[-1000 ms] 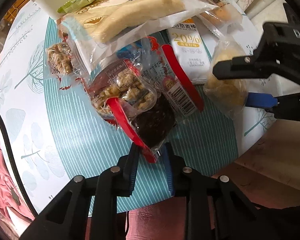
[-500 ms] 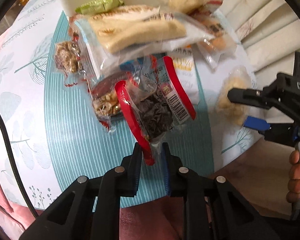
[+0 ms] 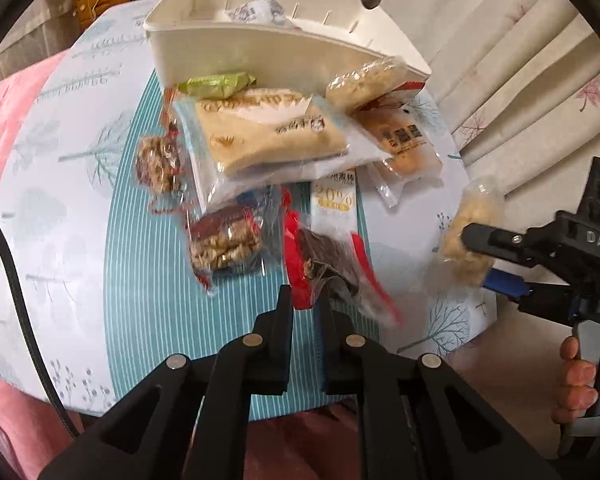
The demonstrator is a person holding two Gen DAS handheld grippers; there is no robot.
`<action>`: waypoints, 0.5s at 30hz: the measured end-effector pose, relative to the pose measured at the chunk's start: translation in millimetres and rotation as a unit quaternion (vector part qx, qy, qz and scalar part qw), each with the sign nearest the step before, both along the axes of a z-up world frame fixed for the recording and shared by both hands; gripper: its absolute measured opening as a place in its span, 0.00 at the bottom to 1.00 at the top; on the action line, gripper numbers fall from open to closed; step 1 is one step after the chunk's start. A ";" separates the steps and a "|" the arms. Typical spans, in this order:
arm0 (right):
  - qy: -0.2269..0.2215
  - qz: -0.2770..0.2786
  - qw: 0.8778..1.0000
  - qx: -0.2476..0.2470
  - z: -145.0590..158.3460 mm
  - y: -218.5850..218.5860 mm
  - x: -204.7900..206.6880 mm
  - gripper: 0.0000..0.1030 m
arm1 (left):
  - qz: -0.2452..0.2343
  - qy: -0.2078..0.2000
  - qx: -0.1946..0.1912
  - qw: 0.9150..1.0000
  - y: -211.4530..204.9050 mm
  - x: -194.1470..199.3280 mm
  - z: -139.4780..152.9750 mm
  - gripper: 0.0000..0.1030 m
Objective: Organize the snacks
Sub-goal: 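Carry both bags over the white basket and open both tools to drop them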
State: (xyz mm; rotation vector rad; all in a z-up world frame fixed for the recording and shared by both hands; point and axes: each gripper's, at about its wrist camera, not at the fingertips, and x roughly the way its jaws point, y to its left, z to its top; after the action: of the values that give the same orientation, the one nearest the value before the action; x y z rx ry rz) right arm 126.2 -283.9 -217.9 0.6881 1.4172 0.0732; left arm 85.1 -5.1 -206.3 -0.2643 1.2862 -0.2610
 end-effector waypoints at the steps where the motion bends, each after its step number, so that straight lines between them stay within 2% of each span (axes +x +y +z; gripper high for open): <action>1: -0.002 0.001 1.000 -0.001 0.1 -0.2 -0.5 0.59 | 0.005 0.001 -0.005 1.000 -1.7 -2.1 -1.2 0.08; 7: -0.016 0.015 1.000 0.000 12.1 -7.3 -5.9 0.59 | 0.027 -0.017 -0.004 0.999 -9.1 -13.0 8.1 0.07; 15: -0.054 0.043 0.998 0.004 36.4 -12.4 -2.9 0.59 | 0.069 -0.063 -0.019 0.995 -7.1 -15.3 43.3 0.07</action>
State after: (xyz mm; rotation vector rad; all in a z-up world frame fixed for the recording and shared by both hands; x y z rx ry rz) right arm 123.4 -296.2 -181.5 0.6203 1.3435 0.1800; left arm 69.8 -12.3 -162.9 -0.3629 1.1341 -0.1809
